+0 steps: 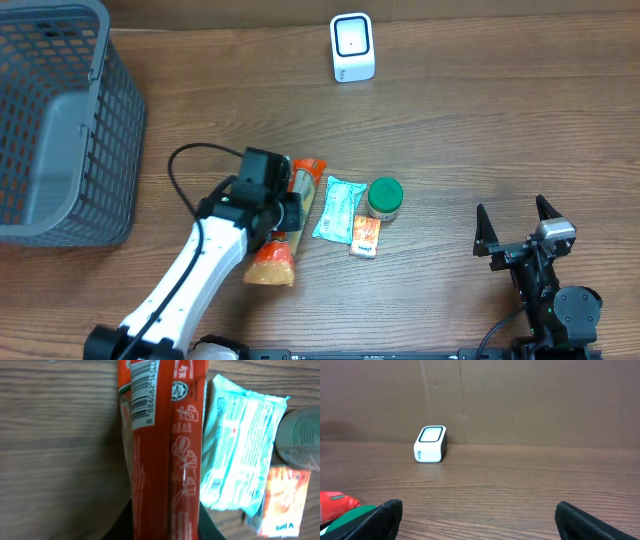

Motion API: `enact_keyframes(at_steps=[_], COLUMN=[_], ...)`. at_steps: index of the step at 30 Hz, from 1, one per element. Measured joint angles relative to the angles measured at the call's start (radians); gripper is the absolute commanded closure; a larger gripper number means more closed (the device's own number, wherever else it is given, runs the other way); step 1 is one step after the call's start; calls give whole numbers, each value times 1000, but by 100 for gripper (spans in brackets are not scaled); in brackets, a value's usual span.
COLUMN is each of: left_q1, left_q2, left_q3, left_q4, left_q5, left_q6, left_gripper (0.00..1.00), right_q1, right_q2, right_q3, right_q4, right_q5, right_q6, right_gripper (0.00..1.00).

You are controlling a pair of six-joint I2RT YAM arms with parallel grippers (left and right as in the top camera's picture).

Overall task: Scan the item barcode
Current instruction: 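Lower the pasta package onto the table left of the snack packets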

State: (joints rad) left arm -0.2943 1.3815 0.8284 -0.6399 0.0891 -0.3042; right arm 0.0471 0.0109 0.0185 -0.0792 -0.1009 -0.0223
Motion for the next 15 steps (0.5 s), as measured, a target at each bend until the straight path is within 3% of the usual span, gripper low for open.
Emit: enact_keyframes(at_steps=[6,15], left_q1=[-34,-33], left_q2=[122,139], left_q3=[4,4], left_q4=[25,27], left_q5=[3,23], left_q6=[-38,-52], left_gripper=[55,29], right_q1=[0,0], right_q2=[0,0], right_q3=[0,0], right_q4=[0,0], right_q5=[0,0], right_q6=[0,0], right_gripper=[0,0])
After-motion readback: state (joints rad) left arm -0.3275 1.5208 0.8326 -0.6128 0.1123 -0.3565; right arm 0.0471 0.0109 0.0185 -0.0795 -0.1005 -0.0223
